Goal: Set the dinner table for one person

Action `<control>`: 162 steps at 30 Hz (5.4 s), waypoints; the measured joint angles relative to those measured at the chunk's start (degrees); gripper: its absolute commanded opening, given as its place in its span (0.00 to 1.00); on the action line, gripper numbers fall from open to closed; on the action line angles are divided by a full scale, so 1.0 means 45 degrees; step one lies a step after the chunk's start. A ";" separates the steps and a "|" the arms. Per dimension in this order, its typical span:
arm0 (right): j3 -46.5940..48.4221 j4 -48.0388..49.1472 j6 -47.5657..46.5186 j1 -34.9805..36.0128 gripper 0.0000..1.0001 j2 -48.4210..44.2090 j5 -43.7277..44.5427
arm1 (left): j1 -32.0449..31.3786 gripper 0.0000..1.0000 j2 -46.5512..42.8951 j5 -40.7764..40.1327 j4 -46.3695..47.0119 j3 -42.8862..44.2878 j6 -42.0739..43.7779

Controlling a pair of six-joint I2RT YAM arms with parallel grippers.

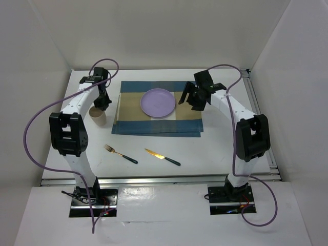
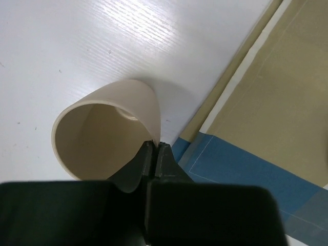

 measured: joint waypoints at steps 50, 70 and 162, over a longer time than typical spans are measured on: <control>-0.6120 -0.1846 0.0792 -0.4031 0.83 -0.8592 0.1384 | -1.2497 0.52 0.3662 0.1778 -0.1569 0.5595 0.0151; -0.7519 0.0311 -0.1015 -0.3468 0.85 -0.7227 -0.4133 | -1.0074 0.67 -0.3104 0.1345 -0.2914 0.2040 -0.0423; 1.0059 -0.1107 -0.1307 -0.1258 0.91 0.2676 0.1729 | -0.5527 0.34 -0.4211 0.3604 0.1661 -1.0064 -0.5683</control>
